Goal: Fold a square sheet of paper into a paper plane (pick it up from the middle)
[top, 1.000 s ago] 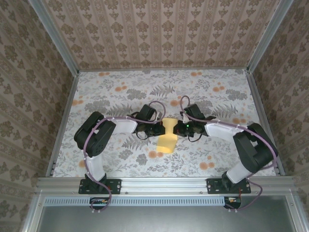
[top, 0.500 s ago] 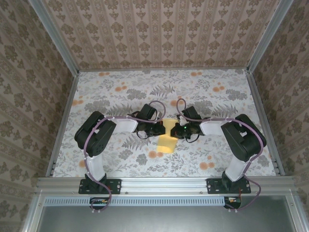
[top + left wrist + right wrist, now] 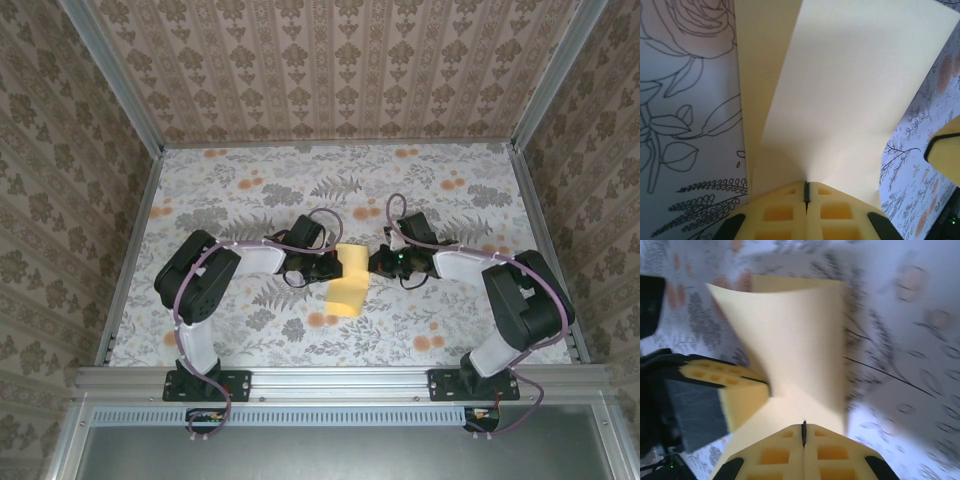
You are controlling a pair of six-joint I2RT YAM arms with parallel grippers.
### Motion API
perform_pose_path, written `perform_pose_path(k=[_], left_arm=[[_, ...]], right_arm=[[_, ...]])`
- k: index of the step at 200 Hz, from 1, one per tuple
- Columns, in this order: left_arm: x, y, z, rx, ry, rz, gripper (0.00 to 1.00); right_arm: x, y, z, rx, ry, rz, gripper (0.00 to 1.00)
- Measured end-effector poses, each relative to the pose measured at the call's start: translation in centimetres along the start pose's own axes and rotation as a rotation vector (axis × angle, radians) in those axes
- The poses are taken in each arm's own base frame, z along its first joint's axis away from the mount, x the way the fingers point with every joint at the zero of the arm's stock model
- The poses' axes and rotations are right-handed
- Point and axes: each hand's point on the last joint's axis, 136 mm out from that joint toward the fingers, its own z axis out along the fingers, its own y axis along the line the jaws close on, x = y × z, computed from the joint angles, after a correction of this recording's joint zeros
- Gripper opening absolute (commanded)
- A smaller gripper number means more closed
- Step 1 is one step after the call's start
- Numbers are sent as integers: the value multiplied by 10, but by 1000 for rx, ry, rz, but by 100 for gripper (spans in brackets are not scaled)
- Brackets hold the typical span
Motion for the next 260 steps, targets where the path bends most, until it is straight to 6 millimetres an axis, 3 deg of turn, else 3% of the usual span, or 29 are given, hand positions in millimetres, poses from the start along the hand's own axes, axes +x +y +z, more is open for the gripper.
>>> perform_pose_path(k=[33,67,136,156,175,217,260], left_arm=[[0,0,0,0,0,0,0],[0,0,0,-1,0,-4,0],[0,0,0,-1,0,-12,0],[0,0,0,-1,1,-12,0],[0,0,0,-1,0,-11,0],[0,0,0,-1,0,-11,0],[0,0,0,-1,0,-11,0]], right_arm=[[-5,20,26,-38,56,-28,0],[1,8,45,-41,103,8,0],[-35,-39,18,-30,5,114,0],[-43,-37,6,-14,-34,99,0],[-46,-22,1,-32,-53,59,0],[-26,3,23,-56,11,-8,0],[-33,-15,41,-18,38,40,0]])
